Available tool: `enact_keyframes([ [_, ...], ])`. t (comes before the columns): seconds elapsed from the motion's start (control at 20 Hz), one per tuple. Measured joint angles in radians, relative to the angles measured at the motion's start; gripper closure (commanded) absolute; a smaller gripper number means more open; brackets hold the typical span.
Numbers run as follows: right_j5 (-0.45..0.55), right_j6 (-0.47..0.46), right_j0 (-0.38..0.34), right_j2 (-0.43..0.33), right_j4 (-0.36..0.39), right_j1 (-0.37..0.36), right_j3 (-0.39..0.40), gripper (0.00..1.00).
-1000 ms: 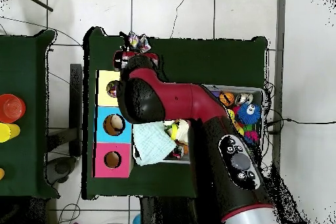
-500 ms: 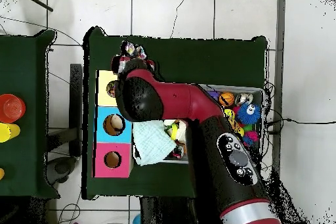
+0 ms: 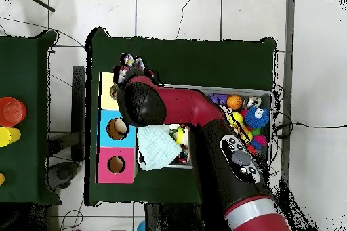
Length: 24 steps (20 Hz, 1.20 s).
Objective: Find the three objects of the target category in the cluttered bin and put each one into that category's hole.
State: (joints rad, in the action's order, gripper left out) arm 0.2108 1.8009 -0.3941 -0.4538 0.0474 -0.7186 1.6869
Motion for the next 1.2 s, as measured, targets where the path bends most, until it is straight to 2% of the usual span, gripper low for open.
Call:
enact_keyframes([
  [0.3,0.0,0.0,0.0,-0.021,0.0,0.025,0.014,1.0],
  [1.2,0.0,0.0,0.009,-0.021,-0.025,0.1,0.025,1.0],
])
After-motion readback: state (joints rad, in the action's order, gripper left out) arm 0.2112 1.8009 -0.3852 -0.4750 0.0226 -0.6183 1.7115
